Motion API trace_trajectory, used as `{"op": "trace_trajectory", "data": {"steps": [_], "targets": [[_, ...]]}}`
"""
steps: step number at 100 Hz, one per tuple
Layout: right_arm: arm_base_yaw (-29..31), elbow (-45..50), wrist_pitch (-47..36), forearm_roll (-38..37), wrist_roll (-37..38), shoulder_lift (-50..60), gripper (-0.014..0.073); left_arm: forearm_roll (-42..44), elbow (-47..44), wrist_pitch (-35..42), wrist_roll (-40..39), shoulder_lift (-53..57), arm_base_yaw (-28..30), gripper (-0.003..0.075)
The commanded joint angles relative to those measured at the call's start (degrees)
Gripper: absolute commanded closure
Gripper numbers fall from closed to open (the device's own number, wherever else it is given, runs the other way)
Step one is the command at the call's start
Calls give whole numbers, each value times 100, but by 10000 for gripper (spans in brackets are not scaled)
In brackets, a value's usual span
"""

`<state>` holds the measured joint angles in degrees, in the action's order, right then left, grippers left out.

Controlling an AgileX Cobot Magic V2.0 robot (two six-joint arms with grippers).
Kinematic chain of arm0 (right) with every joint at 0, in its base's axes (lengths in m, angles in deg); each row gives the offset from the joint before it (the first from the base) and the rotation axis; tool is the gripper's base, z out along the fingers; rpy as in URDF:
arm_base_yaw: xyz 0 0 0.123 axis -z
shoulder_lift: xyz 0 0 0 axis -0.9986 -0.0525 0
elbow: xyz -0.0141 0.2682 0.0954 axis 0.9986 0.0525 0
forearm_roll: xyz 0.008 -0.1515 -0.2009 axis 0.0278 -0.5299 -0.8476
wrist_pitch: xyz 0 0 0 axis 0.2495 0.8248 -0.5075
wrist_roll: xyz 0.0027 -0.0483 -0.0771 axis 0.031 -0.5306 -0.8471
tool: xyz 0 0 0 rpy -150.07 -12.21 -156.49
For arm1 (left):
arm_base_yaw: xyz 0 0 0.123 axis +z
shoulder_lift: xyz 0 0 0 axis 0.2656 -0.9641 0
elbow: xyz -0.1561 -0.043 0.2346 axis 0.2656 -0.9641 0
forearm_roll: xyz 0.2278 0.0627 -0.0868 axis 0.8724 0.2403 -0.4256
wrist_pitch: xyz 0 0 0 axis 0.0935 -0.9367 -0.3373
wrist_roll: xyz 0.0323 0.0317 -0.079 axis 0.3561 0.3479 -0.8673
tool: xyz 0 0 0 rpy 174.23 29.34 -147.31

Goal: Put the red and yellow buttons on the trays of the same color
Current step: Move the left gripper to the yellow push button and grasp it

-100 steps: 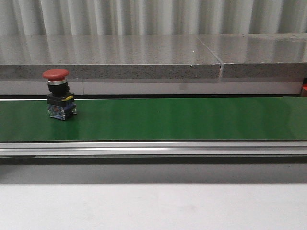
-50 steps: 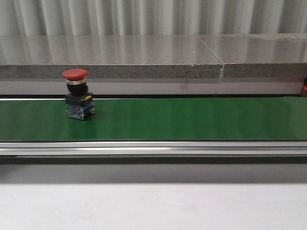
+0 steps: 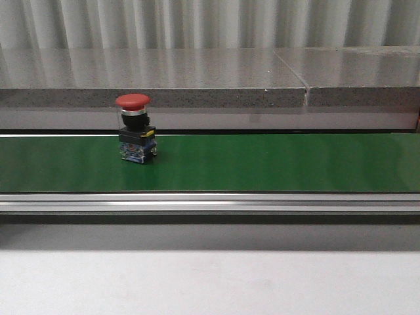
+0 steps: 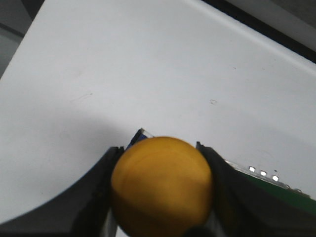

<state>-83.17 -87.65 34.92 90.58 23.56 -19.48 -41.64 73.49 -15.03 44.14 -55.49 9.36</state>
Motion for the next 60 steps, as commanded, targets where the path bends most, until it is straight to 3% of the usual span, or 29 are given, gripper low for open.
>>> {"op": "trace_trajectory", "data": {"steps": [1, 34, 60], "targets": [[-3, -151, -398, 74, -10, -15, 710, 27, 156, -3, -9, 585, -248, 740], [-3, -151, -398, 74, -10, -15, 710, 286, -180, -394, -9, 1132, -904, 740], [-3, -151, -398, 74, -10, -15, 710, 286, -1244, 51, -9, 1534, -1188, 740]]}}
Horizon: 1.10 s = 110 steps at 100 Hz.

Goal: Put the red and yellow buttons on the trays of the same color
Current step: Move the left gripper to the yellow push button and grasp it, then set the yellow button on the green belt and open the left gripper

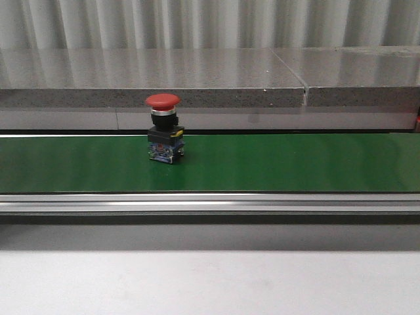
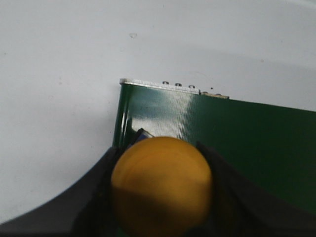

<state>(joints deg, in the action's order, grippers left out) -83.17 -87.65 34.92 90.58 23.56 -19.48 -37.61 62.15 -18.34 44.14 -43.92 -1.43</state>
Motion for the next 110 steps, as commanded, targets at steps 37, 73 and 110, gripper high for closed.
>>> {"op": "trace_trajectory", "data": {"steps": [37, 73, 110], "targets": [[-3, -151, -398, 74, -10, -15, 710, -104, -771, 805, -9, 381, -524, 740], [-3, -151, -398, 74, -10, -15, 710, -92, -904, 1041, -9, 182, -525, 740], [-3, -151, -398, 74, -10, -15, 710, -114, -904, 958, -9, -98, -534, 663]]}}
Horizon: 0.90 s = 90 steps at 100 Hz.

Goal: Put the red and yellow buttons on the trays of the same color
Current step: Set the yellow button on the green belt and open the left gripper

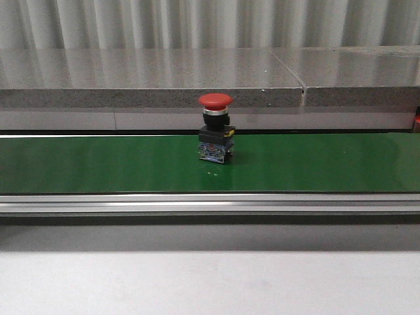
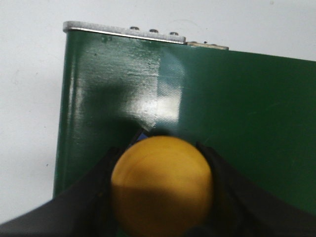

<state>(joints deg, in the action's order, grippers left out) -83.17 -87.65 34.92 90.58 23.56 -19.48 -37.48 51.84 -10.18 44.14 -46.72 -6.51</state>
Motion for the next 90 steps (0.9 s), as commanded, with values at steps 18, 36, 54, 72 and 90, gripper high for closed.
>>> {"op": "trace_trajectory", "data": {"steps": [18, 36, 54, 72, 90], "targets": [[-3, -151, -398, 74, -10, -15, 710, -163, 155, 83, -9, 182, -25, 358], [-3, -151, -398, 74, -10, -15, 710, -195, 189, 36, -9, 278, -25, 106], [-3, -151, -398, 74, -10, -15, 710, -258, 192, 48, 124, 639, -25, 102], [-3, -151, -398, 74, -10, -15, 710, -267, 192, 255, 275, 1183, -190, 102], [-3, -151, -398, 74, -10, -15, 710, -256, 40, 651, 379, 1897, -460, 102]]}}
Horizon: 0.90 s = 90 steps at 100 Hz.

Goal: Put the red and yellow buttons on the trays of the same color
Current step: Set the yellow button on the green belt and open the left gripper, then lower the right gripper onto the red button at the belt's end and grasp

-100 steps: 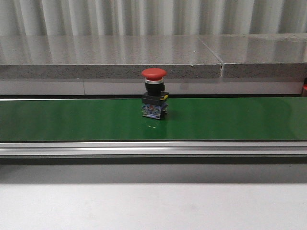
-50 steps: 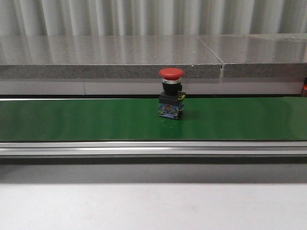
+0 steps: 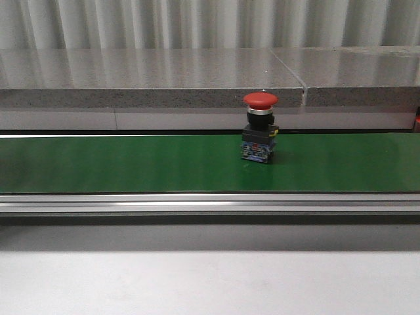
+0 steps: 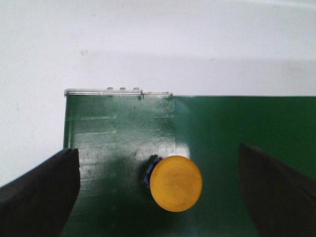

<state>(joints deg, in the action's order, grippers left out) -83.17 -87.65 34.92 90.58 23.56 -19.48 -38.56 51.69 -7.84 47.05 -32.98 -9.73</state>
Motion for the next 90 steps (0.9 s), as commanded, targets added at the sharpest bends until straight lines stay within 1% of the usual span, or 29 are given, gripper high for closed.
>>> {"op": "trace_trajectory", "data": {"steps": [1, 17, 40, 54, 59, 64, 71, 78, 90], "targets": [[-3, -151, -398, 74, -10, -15, 710, -148, 28, 440, 103, 555, -165, 102], [-3, -151, -398, 74, -10, -15, 710, -136, -452, 719, 125, 1346, -281, 102], [-3, -151, -398, 74, -10, -15, 710, -123, -1499, 1122, 138, 2695, -309, 102], [-3, -151, -398, 74, -10, -15, 710, -155, -2093, 1222, 138, 3438, -309, 104], [-3, -151, -398, 74, -10, -15, 710, -165, -2277, 1222, 138, 3673, -309, 118], [-3, -151, -398, 74, -10, -15, 710, -178, -2470, 1222, 138, 3894, -309, 144], [-3, -151, -398, 74, -10, -15, 710, -245, -2677, 1222, 138, 4172, -309, 204], [-3, -151, -398, 74, -10, -15, 710, -269, -2844, 1222, 138, 4401, -309, 286], [-3, -151, -398, 74, -10, -15, 710, -269, -3015, 1222, 138, 4653, -309, 465]]}}
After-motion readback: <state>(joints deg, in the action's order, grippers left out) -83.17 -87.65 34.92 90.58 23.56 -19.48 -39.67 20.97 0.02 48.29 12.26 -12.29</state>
